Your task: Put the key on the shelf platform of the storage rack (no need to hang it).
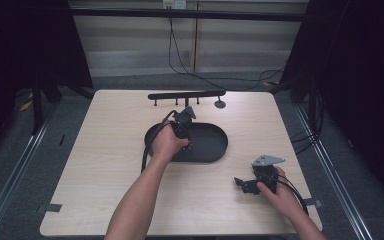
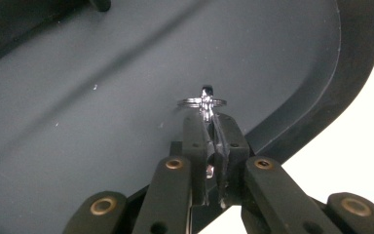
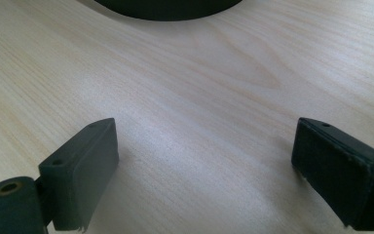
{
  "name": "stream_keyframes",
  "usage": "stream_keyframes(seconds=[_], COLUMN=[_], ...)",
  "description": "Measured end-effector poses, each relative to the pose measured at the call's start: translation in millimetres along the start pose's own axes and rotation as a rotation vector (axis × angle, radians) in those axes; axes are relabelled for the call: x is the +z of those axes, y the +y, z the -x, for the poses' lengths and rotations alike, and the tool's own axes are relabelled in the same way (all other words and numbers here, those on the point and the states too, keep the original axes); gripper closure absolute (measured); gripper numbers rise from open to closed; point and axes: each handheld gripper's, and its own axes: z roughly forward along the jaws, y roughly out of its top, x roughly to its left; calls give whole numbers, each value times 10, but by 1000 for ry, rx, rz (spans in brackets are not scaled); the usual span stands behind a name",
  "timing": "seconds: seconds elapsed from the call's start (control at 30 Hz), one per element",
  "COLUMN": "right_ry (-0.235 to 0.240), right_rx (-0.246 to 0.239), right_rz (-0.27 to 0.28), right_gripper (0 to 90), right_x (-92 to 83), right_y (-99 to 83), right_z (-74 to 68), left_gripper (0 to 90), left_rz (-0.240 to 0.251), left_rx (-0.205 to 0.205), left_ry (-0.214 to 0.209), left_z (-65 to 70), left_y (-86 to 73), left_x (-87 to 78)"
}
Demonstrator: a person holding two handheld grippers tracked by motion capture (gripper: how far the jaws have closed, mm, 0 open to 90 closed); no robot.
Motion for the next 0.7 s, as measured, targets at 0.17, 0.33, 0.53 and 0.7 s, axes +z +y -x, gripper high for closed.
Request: stream_keyframes(seconds=[0.17, 0.33, 0.53, 0.7], right_ry=[0, 0, 0, 1], right_rx=[0, -2, -1, -6], right_rz=[0, 1, 0, 3], right_gripper=[93, 93, 93, 93], right_x=[0, 1, 0, 3], right_y=[0, -1, 0, 0], right_z=[0, 1, 0, 3], left_gripper=[848, 847, 843, 838], left_rz=[7, 5, 16, 23], left_rx=[-4, -7, 5, 4], left_ry=[0, 14, 18, 25], left_z=[1, -11, -9, -8], left_y=[-11, -23, -24, -26], left_x=[33, 49, 57, 67])
